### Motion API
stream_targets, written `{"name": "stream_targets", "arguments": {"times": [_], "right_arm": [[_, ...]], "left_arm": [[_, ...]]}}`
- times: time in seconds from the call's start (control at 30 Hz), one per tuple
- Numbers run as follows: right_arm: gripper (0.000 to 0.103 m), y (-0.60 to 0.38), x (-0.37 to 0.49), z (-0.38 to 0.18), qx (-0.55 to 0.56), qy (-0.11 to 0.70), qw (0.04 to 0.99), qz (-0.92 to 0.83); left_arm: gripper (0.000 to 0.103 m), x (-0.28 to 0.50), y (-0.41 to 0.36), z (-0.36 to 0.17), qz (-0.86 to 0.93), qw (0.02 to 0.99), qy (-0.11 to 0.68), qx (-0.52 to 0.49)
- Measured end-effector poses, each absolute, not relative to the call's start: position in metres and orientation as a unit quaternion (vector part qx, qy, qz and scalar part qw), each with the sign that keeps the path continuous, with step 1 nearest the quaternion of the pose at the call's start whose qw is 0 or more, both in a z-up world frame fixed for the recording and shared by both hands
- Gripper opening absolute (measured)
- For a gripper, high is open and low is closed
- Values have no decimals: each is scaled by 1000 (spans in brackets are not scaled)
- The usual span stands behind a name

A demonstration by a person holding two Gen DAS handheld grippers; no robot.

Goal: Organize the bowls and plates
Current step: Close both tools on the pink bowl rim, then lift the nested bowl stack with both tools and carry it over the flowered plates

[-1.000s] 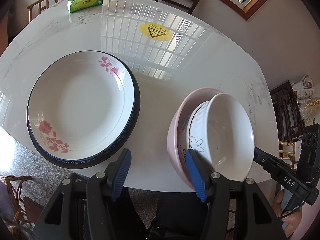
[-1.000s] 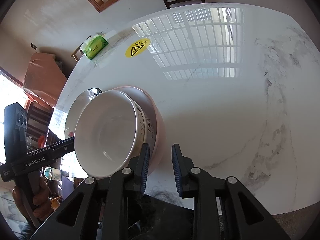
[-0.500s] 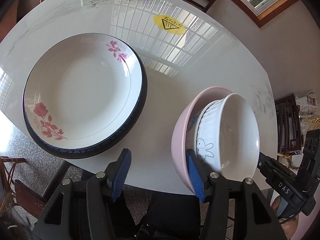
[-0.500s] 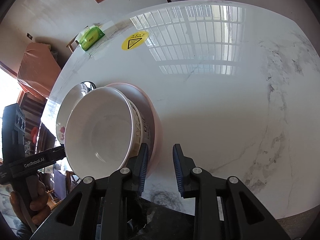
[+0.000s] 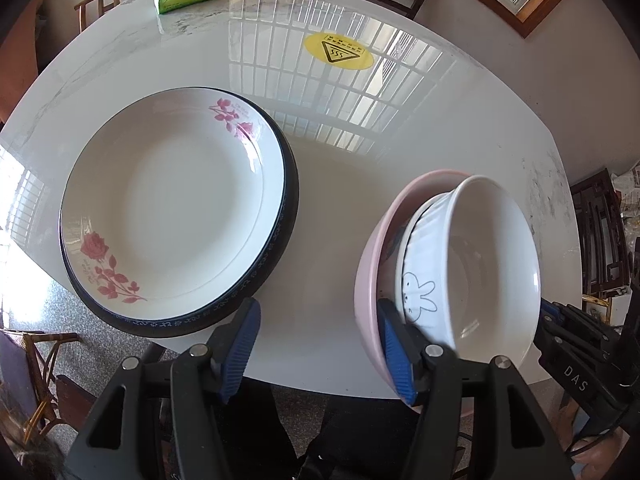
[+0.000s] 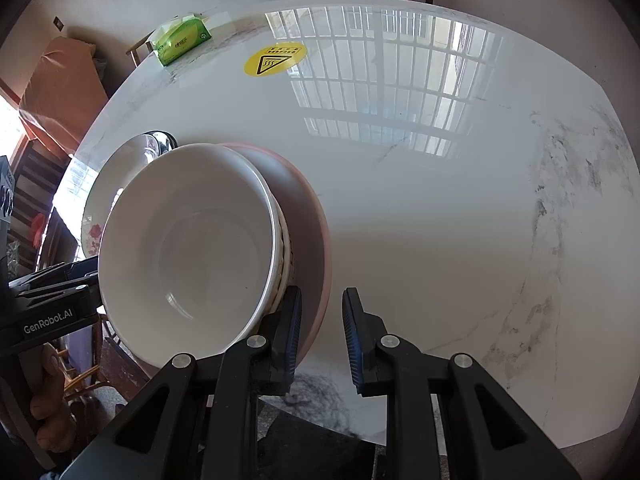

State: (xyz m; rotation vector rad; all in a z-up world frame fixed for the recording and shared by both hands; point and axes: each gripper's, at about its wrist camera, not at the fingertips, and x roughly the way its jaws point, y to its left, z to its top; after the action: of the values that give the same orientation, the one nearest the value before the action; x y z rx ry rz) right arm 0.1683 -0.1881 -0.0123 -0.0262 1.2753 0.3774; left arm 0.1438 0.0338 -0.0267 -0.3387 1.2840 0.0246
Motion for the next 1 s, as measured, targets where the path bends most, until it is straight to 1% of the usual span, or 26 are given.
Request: {"name": "stream_targets", "arguments": {"times": [0.17,0.23,0.33,0.37,0.4,0.47,0.5,0.53,0.63,1.0], "right_arm": [[23,-191,169,-13,-10,587,790,175],[25,-190,171,-13,-8,587,790,177],[25,-189,171,-13,-12,585,791,180],[25,-190,171,-13,-9,585,791,179],[24,-190,171,-13,-6,586,791,178],[23,-190,171,-13,-7,584,792,178],[20,-189,170,-13,-6,583,792,181],[15,-189,170,-13,-6,583,791,187],[15,-185,167,-12,-16,577,794,192],[15,-192,165,-9,16,569,797,204]], "left_arm": [[58,141,38,-28,13,785,594,-175],[54,142,41,-30,6,779,595,-197],[33,141,41,-29,-22,780,585,-222],[19,141,38,-26,-35,784,579,-222],[10,140,31,-23,-42,789,576,-210],[9,138,18,-17,-30,804,569,-167],[9,138,15,-17,-27,808,567,-158],[9,137,16,-17,-26,807,567,-162],[9,135,18,-18,-29,809,564,-163],[8,125,9,-19,-17,814,563,-142]]}}
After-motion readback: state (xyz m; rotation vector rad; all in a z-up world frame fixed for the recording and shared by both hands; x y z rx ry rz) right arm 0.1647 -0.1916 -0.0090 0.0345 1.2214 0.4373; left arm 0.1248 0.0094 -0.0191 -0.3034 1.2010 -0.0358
